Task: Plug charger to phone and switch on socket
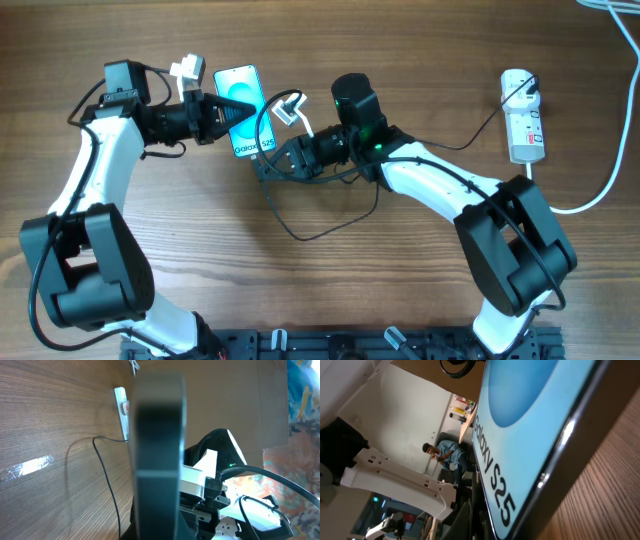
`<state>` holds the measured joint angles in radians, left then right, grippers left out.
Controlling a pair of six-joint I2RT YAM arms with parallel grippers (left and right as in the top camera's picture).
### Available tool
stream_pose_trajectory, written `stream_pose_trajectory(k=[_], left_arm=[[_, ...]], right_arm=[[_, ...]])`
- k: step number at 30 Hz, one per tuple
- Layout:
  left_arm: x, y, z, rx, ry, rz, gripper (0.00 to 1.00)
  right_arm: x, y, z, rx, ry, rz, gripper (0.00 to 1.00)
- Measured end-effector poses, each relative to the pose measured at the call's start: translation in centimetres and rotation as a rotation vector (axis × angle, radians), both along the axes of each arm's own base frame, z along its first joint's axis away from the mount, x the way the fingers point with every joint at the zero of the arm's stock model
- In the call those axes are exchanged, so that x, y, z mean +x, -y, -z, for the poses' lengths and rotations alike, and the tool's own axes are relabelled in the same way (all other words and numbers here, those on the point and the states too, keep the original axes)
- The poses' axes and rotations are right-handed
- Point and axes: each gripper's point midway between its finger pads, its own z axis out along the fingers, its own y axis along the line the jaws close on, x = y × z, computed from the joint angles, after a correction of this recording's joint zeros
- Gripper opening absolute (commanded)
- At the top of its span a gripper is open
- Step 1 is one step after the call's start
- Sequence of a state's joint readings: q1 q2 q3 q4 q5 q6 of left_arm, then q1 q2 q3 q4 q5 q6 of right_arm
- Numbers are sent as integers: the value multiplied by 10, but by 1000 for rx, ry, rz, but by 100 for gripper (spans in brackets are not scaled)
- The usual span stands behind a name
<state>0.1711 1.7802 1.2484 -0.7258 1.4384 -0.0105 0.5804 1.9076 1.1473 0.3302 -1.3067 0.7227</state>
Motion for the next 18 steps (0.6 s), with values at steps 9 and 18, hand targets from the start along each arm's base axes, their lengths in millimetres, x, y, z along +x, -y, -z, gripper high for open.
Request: stream_pose_trajectory(k=[9,18], left_arm=[[1,-1,1,4,0,-4,4],[2,-1,2,16,12,-7,4]], right_arm=[[9,8,-1,7,1,17,4],[4,10,4,-4,-8,0,4]])
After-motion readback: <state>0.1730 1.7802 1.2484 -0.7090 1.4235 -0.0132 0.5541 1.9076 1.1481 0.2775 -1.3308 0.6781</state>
